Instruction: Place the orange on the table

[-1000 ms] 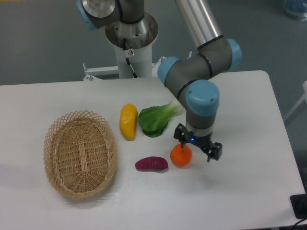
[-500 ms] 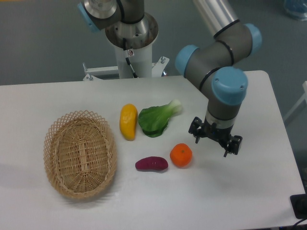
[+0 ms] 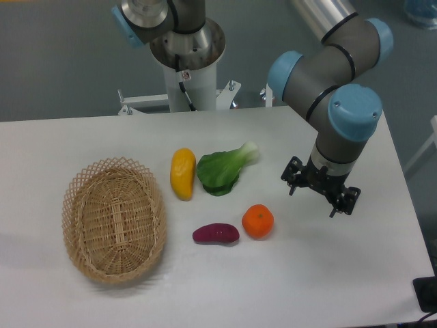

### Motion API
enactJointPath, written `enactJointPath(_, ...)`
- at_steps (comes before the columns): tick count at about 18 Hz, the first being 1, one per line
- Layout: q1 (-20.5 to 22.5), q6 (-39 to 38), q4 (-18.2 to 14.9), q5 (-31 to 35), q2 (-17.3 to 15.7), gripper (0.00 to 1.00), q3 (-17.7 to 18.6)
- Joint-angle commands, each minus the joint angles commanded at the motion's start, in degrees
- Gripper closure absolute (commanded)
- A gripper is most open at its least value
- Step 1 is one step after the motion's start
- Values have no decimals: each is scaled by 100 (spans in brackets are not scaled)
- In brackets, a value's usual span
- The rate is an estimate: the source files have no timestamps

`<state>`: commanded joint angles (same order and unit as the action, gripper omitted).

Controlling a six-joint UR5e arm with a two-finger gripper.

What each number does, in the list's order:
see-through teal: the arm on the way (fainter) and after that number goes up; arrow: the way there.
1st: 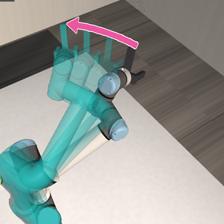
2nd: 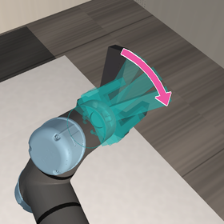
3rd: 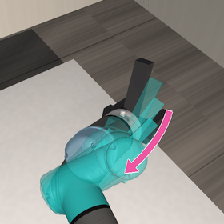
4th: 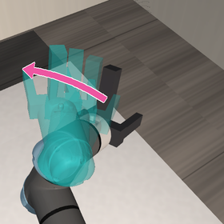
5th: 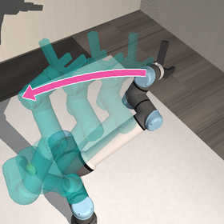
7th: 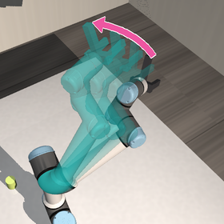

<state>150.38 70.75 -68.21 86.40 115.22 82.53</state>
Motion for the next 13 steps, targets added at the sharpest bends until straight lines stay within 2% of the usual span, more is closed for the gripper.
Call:
enactJointPath(6, 0, 105, 193, 0, 35, 0, -44)
enactJointPath(8, -26, 123, 526, -9, 70, 0, -18)
enactJointPath(13, -44, 105, 572, 0, 70, 0, 70)
